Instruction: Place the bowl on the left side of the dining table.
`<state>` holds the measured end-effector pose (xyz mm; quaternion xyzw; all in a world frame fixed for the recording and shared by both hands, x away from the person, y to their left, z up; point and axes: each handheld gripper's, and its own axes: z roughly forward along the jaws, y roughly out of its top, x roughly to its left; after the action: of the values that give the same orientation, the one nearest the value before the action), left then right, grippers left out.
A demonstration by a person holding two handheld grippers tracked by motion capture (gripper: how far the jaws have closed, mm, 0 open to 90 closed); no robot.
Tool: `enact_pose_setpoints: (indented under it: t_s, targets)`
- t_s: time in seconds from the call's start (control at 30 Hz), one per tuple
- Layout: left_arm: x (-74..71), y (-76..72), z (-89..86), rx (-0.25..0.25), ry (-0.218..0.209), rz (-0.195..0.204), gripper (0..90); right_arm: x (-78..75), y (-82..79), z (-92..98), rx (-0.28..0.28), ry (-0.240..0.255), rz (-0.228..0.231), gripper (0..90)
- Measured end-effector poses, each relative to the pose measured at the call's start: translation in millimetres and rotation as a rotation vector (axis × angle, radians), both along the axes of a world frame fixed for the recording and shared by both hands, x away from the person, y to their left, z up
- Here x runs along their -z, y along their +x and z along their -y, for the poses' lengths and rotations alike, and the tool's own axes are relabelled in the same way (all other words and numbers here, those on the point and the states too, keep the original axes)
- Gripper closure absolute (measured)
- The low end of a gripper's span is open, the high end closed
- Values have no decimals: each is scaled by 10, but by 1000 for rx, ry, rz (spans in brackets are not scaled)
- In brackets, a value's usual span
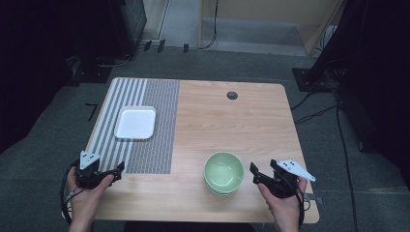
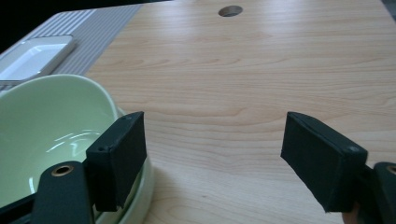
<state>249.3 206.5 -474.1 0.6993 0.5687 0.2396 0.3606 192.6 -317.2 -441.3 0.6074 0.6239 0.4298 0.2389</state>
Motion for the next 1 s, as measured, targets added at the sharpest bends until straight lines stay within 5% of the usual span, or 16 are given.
enact_pose_setpoints:
  t_s: [0.2, 0.43, 0.7, 1.0]
  targets:
    - [-38, -1, 112, 13, -4, 0, 80, -26, -22, -113, -34, 37, 16, 294]
    - [-48, -5, 217, 32, -5, -5, 80, -6, -9, -239, -51, 19, 0, 259]
    - [-52, -8, 346, 60, -13, -12, 80, 34, 2, -355, -62, 17, -2, 325]
    - [-103, -30, 506, 84, -20, -14, 81, 70, 8, -430, -62, 49, -15, 543]
